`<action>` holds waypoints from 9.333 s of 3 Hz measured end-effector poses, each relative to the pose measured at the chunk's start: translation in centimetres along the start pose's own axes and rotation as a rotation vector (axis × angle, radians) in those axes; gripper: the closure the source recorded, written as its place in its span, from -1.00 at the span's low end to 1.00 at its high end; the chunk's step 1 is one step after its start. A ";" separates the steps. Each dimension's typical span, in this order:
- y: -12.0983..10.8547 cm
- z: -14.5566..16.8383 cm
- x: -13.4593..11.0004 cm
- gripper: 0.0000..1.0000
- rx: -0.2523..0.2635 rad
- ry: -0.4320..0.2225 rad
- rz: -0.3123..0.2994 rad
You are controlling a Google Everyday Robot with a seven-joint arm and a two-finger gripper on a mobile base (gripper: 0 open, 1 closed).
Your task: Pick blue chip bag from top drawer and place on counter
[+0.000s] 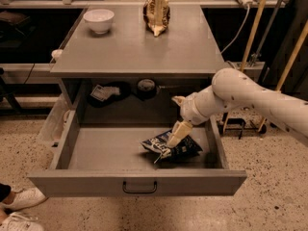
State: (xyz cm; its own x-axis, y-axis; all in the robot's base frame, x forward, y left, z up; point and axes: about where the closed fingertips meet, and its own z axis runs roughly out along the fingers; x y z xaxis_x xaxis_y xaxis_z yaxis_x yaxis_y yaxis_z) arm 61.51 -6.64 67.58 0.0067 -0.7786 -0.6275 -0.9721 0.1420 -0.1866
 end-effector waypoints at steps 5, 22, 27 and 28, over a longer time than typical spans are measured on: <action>2.7 -2.4 2.2 -1.00 0.025 0.060 0.113; -19.1 -30.2 -13.7 1.00 0.692 0.554 0.255; -25.6 -26.5 -6.8 1.00 0.535 0.323 0.374; -25.2 -23.8 -3.8 1.00 0.476 0.317 0.423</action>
Offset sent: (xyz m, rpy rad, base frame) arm -0.0387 -0.0425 0.0136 0.0085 0.0751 -0.1022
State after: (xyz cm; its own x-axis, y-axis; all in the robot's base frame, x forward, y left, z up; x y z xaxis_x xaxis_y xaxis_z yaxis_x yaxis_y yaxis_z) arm 80.41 -21.77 92.68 -0.4870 -0.7280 -0.4826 -0.6681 0.6664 -0.3311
